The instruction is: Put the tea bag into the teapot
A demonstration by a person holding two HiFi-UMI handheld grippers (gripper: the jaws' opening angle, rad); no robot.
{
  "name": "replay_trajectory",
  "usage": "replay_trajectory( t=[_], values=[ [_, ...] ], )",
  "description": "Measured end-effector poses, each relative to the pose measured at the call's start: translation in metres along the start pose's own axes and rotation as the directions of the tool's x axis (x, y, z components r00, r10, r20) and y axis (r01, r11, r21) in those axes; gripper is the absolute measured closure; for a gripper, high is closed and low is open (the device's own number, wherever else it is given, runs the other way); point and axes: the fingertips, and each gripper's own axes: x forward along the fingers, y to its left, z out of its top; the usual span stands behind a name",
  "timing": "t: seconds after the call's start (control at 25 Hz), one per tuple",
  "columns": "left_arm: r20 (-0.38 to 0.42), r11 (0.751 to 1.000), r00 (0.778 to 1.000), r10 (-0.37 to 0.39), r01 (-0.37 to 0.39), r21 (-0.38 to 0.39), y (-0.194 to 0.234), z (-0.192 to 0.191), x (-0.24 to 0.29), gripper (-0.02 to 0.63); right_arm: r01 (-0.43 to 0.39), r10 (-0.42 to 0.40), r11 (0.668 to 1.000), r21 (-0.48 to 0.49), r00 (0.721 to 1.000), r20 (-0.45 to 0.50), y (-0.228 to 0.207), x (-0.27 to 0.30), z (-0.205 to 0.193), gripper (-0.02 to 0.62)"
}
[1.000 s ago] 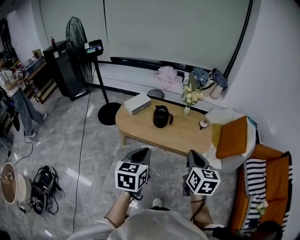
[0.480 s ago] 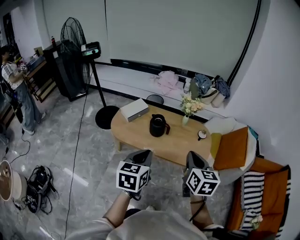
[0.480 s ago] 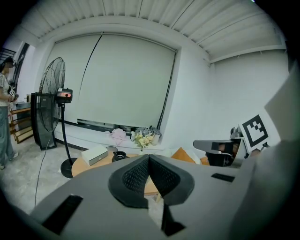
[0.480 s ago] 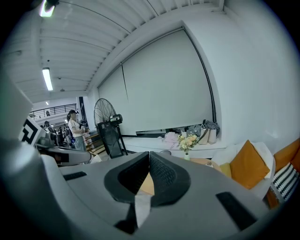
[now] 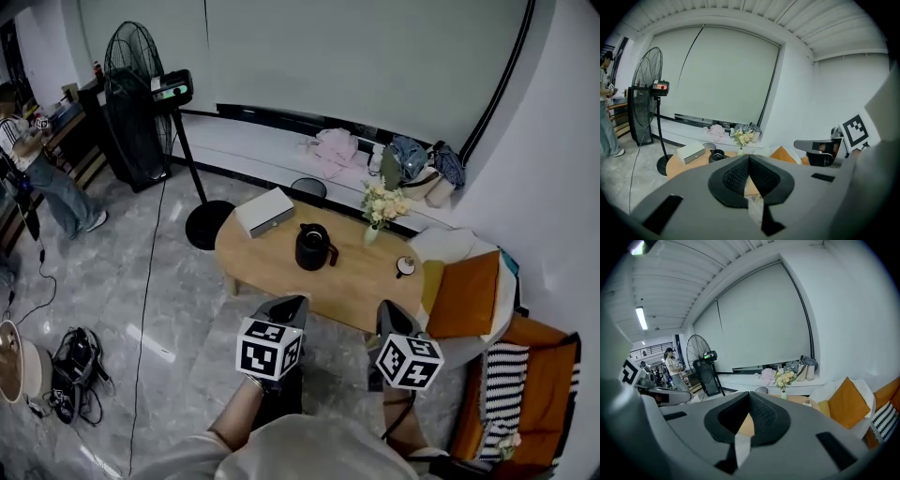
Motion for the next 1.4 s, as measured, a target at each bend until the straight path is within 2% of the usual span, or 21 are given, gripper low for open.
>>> replay_trajectory(
  t=[0.24, 0.76, 1.16, 1.4],
  values=[
    [0.02, 0.999, 1.0, -0.013, 0.012, 0.036, 0.012, 0.03, 0.038, 0.591, 0.031, -0.032, 0.999, 0.012, 0.999, 0.028, -0.023, 0.031, 0.022, 0.561],
    [0.031, 0.998, 0.999, -0.024, 0.022, 0.056, 0.064, 0.1, 0.107, 0.591, 0.037, -0.038, 0.999, 0.03, 0.998, 0.054, -0.033, 0.12, 0.083, 0.561],
    [0.022, 0.999, 1.0, -0.01, 0.009, 0.045, 0.115, 0.135, 0.15, 0.591, 0.015, -0.016, 1.0, 0.012, 0.999, 0.036, -0.025, 0.194, 0.115, 0.561],
    [0.002, 1.0, 1.0, 0.014, -0.014, 0.017, 0.133, 0.136, 0.172, 0.591, 0.011, -0.011, 1.0, -0.001, 1.0, -0.013, -0.029, 0.221, 0.112, 0.561]
  ],
)
